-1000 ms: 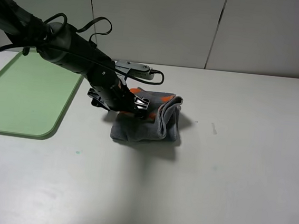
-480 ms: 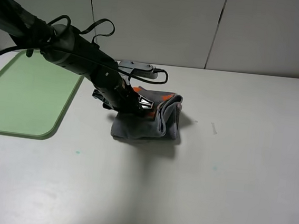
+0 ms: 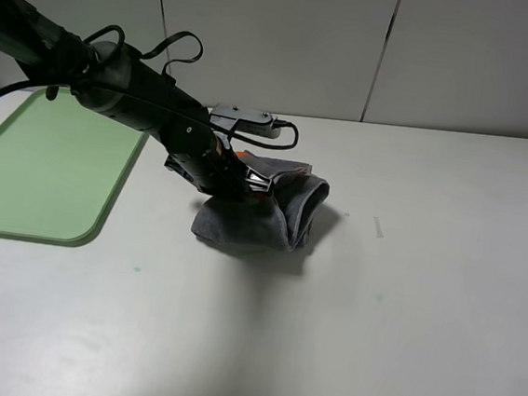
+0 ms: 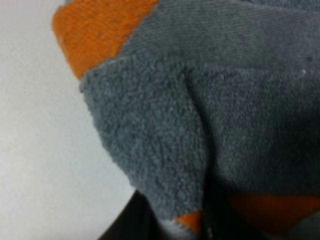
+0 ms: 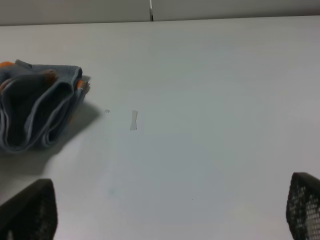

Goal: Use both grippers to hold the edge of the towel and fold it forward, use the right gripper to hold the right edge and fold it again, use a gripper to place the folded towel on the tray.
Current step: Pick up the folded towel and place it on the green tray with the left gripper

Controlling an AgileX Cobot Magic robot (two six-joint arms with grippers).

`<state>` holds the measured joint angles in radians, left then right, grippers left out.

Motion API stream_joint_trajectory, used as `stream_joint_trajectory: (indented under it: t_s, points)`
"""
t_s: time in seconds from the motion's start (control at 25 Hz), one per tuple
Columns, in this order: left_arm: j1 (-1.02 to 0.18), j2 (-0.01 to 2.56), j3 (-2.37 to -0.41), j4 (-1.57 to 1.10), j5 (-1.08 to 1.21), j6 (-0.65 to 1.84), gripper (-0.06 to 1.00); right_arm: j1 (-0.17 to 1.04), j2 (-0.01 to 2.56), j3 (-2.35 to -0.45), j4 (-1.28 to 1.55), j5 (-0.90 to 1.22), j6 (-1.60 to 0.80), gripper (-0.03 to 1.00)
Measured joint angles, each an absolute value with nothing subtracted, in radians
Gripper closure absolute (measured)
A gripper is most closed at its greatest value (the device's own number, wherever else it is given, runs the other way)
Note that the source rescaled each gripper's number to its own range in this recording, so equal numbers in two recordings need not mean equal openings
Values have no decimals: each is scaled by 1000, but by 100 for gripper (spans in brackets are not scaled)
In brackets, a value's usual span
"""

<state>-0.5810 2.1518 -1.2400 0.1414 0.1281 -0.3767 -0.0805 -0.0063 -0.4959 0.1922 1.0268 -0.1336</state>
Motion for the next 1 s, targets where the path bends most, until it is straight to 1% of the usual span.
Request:
stream_joint_trajectory:
  t_s: [0.24, 0.48, 0.8, 1.0]
  points:
    - [-570, 2120, -1246, 193, 227, -374, 83, -81, -6, -496, 192, 1027, -134, -3]
    - [-529, 2061, -1247, 233, 312, -368, 83, -81, -6, -496, 192, 1027, -134, -3]
    - [-417, 1966, -1251, 254, 394, -304, 83, -81, -6, -496, 192, 1027, -134, -3]
    - [-340, 1960, -1257, 258, 434, -271, 83, -81, -6, -496, 192, 1027, -134, -3]
